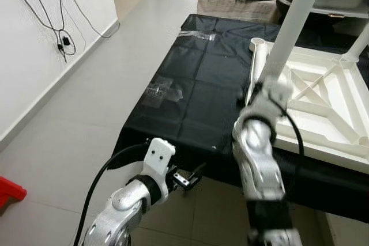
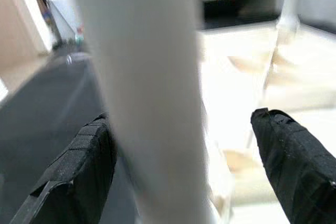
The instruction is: Building children table
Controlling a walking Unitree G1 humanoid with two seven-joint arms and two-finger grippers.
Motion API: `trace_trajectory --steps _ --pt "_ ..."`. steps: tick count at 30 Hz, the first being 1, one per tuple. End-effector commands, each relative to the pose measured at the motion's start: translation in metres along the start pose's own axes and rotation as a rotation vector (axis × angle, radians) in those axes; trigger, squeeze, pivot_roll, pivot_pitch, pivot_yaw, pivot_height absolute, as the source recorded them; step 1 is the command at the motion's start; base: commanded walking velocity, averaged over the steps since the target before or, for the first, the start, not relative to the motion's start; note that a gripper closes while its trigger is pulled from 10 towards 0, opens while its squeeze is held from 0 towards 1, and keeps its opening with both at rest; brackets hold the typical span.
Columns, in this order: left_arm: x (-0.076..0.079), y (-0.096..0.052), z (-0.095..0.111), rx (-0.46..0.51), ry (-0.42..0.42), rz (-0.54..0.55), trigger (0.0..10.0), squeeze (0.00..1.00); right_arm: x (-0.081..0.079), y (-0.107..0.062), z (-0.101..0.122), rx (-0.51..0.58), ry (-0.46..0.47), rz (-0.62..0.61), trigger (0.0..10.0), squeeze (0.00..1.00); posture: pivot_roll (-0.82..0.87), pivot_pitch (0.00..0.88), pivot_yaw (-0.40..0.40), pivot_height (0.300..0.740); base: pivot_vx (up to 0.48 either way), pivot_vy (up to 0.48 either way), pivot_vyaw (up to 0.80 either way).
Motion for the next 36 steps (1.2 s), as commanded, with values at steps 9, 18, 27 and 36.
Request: trace_trajectory --steps 9,18,27,36 --pt "-0.007 0.009 -0.004 0.002 0.009 0.007 10.0 0.0 0.017 -0.041 -0.015 0.025 -0.024 0.237 10.0 0.0 0.17 0.038 -0.035 0.74 0.0 0.0 0.0" --pt "-0.015 0.008 0.002 0.02 0.038 0.034 10.0 0.0 0.047 -0.073 -0.046 -0.053 -0.157 0.256 10.0 0.0 0.16 0.007 -0.03 0.74 0.0 0.0 0.0" --pt "-0.023 0.002 -0.018 -0.038 0.022 0.08 10.0 0.0 0.059 -0.083 -0.063 -0.105 -0.131 0.196 10.0 0.0 0.17 0.0 -0.026 0.74 0.0 -0.262 0.0" --pt "-0.025 0.005 -0.022 -0.042 -0.013 0.088 10.0 0.0 0.06 -0.073 -0.065 -0.097 -0.157 0.227 10.0 0.0 0.17 0.0 -0.036 0.74 0.053 -0.047 0.0"
Point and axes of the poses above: a point about 5 cm out from each wrist's last joint towards the gripper, its own y axis pointing out of the wrist towards the gripper, its own z axis along the axis of the wrist's last joint, x = y × z, the point moved 4 cm from there along y, pointing out of the wrist towards the gripper, and after that the axes turned 15 degrees about -y, right-handed, at the moved point
